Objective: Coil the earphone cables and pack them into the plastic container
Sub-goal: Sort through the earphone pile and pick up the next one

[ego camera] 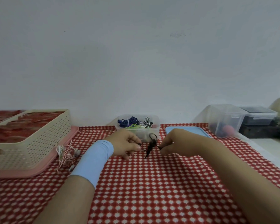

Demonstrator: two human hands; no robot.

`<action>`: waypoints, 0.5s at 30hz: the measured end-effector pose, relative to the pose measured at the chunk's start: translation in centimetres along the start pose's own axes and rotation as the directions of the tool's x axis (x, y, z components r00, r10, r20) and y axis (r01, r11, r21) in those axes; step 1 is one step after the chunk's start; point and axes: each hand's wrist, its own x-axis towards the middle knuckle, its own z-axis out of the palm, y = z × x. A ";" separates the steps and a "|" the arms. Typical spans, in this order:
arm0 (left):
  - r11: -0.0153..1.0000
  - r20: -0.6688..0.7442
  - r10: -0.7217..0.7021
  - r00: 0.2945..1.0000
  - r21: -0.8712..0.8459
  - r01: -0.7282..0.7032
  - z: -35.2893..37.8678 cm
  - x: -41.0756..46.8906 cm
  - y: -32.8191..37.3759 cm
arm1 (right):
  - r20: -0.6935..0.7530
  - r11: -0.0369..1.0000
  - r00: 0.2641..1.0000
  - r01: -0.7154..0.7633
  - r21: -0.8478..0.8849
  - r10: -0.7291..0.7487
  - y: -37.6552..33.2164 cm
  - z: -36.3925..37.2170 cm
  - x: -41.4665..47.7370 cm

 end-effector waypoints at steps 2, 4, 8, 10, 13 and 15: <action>0.975 -0.025 0.022 0.999 0.221 -0.016 -0.1 0.2 0.1 | 0.087 1.000 0.996 0.001 -0.027 0.002 0.2 -0.2 -0.2; 0.925 -0.011 0.020 1.000 0.379 -0.014 -0.2 0.2 0.4 | 0.145 0.999 0.989 0.001 -0.035 0.004 0.2 -0.6 -0.6; 0.845 -0.006 -0.040 0.999 0.533 0.037 -0.3 0.0 1.9 | -0.042 0.997 0.998 -0.048 0.052 0.050 0.8 -2.2 -1.0; 0.849 -0.113 0.059 0.992 0.528 0.009 -0.1 0.0 3.1 | -0.174 0.993 0.978 -0.110 0.037 0.115 1.6 -2.7 -0.9; 0.893 -0.178 0.215 0.960 0.434 -0.119 1.4 0.2 4.9 | -0.240 0.975 0.947 -0.222 -0.016 0.212 2.9 -2.8 -0.8; 0.858 -0.069 0.249 0.966 0.478 -0.187 2.8 0.3 5.3 | -0.234 0.961 0.939 -0.270 -0.057 0.250 3.7 -2.6 -0.8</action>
